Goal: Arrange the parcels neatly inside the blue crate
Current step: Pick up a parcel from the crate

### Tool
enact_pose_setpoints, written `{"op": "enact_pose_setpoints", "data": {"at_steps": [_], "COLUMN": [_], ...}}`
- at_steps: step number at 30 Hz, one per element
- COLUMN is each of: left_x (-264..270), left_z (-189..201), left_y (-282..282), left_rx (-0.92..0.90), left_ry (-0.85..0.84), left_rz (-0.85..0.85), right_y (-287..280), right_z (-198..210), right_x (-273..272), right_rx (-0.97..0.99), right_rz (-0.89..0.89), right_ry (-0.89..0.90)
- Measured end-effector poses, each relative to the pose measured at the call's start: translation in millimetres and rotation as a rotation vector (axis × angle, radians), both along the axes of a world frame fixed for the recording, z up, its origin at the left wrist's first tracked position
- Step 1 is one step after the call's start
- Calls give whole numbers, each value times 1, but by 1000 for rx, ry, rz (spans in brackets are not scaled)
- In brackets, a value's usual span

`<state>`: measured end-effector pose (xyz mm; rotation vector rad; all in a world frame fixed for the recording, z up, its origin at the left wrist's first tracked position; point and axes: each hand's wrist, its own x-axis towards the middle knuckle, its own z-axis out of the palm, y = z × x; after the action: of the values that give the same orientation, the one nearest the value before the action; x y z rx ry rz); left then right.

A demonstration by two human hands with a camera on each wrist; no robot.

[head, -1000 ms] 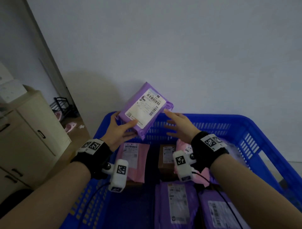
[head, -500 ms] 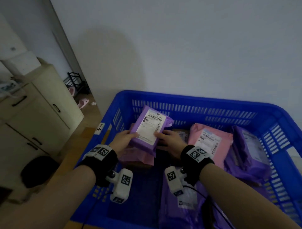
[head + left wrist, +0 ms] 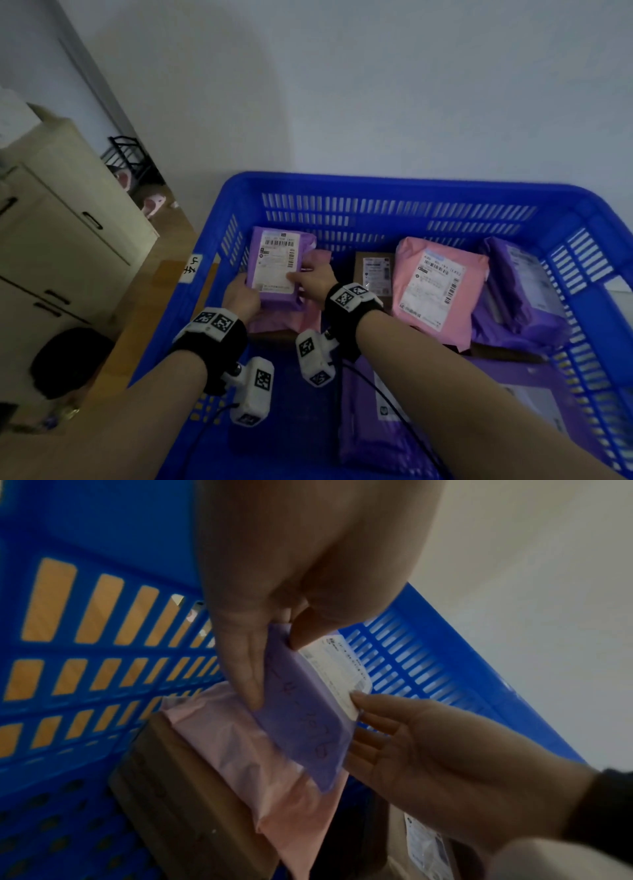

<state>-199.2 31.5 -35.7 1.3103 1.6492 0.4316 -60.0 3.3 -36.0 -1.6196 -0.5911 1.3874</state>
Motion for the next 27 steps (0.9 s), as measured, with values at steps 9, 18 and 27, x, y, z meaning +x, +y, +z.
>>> {"op": "enact_pose_setpoints", "data": {"at_steps": [9, 18, 27], "left_x": [3, 44, 171], "left_z": [43, 82, 168], "left_y": [-4, -22, -82], "left_rx": [148, 258, 573], "left_ry": [124, 213, 441], "left_rz": [-116, -416, -886], "right_y": [-10, -43, -159], "right_z": [18, 67, 160], "right_x": [5, 44, 166], "right_rx": [-52, -82, -116], "right_rz": [113, 184, 165], "right_ry": [-130, -401, -802]}}
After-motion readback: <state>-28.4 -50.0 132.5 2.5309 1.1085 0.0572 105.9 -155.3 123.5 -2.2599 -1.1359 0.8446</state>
